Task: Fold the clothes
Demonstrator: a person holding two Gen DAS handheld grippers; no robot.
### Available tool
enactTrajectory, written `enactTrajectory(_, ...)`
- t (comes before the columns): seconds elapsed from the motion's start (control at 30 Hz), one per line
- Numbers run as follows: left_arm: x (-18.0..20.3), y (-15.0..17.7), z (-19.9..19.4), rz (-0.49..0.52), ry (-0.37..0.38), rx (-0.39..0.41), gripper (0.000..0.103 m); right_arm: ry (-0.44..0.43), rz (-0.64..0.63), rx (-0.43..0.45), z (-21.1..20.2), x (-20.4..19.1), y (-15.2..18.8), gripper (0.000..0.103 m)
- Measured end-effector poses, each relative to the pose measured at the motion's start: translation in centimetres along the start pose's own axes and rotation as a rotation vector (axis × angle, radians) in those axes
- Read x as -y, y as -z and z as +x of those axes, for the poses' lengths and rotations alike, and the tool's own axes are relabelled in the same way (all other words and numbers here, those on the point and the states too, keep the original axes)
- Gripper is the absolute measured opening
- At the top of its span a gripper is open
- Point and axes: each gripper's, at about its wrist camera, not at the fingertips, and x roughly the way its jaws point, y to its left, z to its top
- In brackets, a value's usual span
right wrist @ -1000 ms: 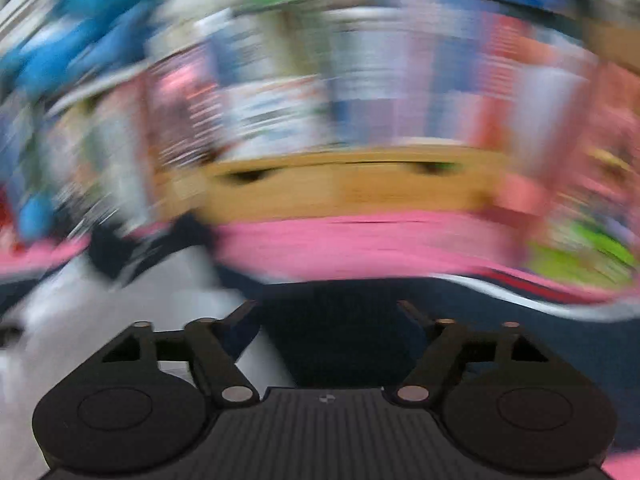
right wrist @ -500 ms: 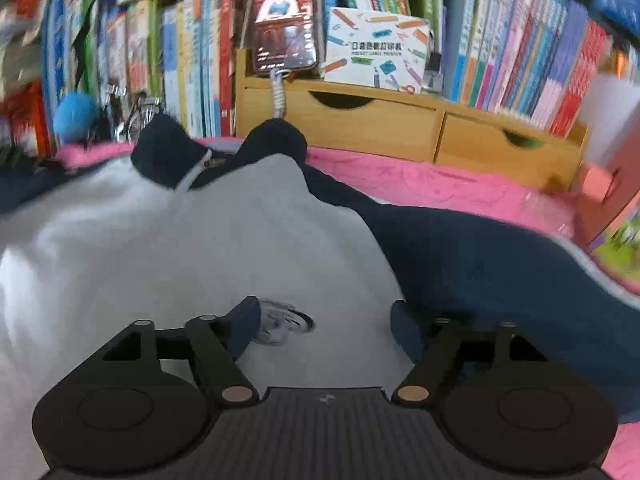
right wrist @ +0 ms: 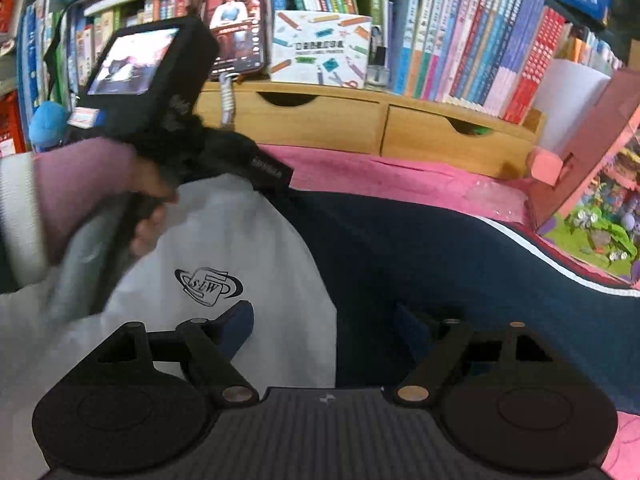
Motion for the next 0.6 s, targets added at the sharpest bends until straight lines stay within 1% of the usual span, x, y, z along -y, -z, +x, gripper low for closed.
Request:
enactTrajectory(0.03, 0.2, -0.4, 0.6, 0.012, -0.038, 0.011, 0.086, -0.001, 0.007, -0.008, 0.2, 0.2, 0.0, 0.081)
enactTrajectory(0.07, 0.2, -0.8, 1.2, 0.003, -0.067, 0.015, 0.086, -0.002, 0.014, -0.017, 0.5, 0.3, 0.0, 0.081)
enactTrajectory(0.13, -0.3, -1.5, 1.8, -0.057, -0.101, -0.009, 0.083, -0.003, 0.023, -0.027, 0.8, 0.6, 0.1, 0.082)
enactTrajectory(0.17, -0.4, -1.7, 1.7, -0.069, -0.117, -0.015, 0.074, -0.003, 0.026, -0.030, 1.0, 0.7, 0.2, 0.084)
enactTrajectory(0.2, -0.5, -1.5, 1.1, -0.063, -0.118, -0.003, 0.067, -0.006, 0.033, -0.029, 1.1, 0.9, 0.2, 0.084)
enactTrajectory(0.27, -0.6, -0.9, -1.0, -0.037, -0.096, 0.050, 0.067, -0.016, 0.053, -0.025, 1.1, 1.3, 0.2, 0.085)
enactTrajectory(0.33, -1.1, 0.4, -4.4, -0.001, -0.055, 0.123, 0.070, -0.029, 0.078, -0.017, 1.1, 1.7, 0.1, 0.085)
enactTrajectory(0.4, -1.7, 2.1, -7.5, 0.044, -0.018, 0.160, 0.076, -0.045, 0.109, -0.003, 0.9, 2.3, 0.1, 0.085)
enactTrajectory(0.43, -2.0, 2.9, -8.5, 0.068, -0.010, 0.158, 0.077, -0.052, 0.127, 0.006, 0.8, 2.6, 0.0, 0.085)
enactTrajectory(0.5, -2.6, 3.9, -9.4, 0.096, -0.022, 0.132, 0.077, -0.065, 0.168, 0.021, 0.6, 3.2, -0.1, 0.085)
enactTrajectory(0.6, -4.2, 5.8, -9.7, 0.090, -0.076, 0.092, 0.076, -0.063, 0.225, 0.050, 0.5, 4.1, -0.3, 0.085)
